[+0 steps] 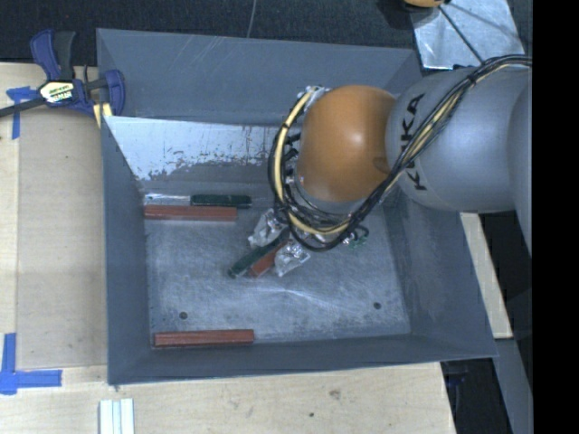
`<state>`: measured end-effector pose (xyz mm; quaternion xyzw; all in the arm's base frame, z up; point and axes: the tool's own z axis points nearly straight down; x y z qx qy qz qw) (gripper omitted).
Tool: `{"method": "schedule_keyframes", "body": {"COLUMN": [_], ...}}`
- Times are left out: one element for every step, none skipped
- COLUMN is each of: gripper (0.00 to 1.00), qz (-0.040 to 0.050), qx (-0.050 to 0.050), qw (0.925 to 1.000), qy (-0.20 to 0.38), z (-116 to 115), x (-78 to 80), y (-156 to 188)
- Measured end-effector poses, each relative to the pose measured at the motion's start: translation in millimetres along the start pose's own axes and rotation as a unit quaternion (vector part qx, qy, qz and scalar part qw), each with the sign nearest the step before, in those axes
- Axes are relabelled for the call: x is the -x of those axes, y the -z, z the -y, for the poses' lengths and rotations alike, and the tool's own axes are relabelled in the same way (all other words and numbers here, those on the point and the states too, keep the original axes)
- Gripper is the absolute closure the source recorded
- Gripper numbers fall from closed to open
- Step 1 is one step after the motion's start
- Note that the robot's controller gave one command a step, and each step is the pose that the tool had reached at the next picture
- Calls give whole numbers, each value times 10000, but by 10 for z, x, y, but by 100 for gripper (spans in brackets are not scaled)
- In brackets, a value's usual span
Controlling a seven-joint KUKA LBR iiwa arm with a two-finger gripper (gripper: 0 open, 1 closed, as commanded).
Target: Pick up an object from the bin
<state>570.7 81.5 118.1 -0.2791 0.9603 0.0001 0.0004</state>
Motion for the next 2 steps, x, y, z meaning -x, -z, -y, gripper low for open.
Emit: {"method": "schedule_keyframes", "body": {"gripper": [100,100], "qz": [-20,21], "qx": [10,-11], "qw": [10000,10000], "qy": [-2,-5], "z": [-7,5], "x": [-11,9], "y": [208,371]}}
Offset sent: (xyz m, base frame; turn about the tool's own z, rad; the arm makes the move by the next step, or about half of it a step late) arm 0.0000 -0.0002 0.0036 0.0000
